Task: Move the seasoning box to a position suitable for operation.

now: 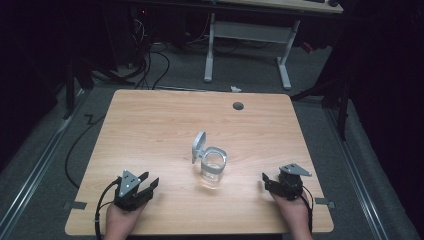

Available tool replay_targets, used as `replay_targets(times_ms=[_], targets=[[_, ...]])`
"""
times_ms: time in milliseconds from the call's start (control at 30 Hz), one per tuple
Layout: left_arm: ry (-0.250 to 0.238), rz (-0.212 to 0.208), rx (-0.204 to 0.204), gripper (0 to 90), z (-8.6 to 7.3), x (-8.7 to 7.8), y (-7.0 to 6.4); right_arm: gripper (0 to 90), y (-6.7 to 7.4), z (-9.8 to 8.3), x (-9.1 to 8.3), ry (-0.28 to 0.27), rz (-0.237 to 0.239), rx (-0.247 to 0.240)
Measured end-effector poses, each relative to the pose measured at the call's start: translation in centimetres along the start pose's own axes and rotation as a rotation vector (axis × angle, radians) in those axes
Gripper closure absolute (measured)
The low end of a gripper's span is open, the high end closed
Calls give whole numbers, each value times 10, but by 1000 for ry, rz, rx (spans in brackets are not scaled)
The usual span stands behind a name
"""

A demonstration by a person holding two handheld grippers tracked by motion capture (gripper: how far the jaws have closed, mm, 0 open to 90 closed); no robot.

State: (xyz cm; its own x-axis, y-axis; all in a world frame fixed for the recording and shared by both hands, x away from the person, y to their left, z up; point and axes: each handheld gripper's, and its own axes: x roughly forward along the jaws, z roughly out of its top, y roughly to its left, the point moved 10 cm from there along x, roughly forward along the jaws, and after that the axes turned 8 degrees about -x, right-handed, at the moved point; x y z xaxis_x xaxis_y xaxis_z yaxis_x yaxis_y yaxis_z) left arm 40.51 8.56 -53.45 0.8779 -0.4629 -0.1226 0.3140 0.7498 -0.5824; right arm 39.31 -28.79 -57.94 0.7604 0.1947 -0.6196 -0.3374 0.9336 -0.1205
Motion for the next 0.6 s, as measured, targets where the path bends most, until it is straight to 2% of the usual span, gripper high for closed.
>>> replay_targets(times_ms=[33, 67, 100, 133, 200, 233, 267, 367, 467, 600], targets=[[4, -3, -1, 527, 0, 1, -1, 417, 4, 3, -5, -32, 21, -10], [8, -4, 6, 518, -1, 2, -2, 459, 7, 6, -8, -53, 22, -20], [8, -4, 6, 513, -1, 2, -2, 459, 10, 7, -11, -71, 40, -27], [13, -14, 3, 508, -2, 3, -5, 518, 13, 8, -13, -90, 52, -31], [14, -25, -6, 495, -1, 4, -7, 537, 17, 9, -16, -105, 69, -24], [14, -25, -6, 488, -1, 4, -7, 537, 17, 9, -16, -105, 69, -24], [12, -30, -7, 486, 0, 5, -8, 539, 23, 10, -15, -106, 91, -14], [9, -18, -14, 471, 2, 10, -4, 536, 31, 11, -12, -103, 98, -30], [12, -7, -19, 465, 2, 12, 0, 520, 38, 11, -7, -86, 103, -20], [22, -7, -12, 466, 0, 6, 0, 525, 44, 18, -2, -73, 91, -49]])
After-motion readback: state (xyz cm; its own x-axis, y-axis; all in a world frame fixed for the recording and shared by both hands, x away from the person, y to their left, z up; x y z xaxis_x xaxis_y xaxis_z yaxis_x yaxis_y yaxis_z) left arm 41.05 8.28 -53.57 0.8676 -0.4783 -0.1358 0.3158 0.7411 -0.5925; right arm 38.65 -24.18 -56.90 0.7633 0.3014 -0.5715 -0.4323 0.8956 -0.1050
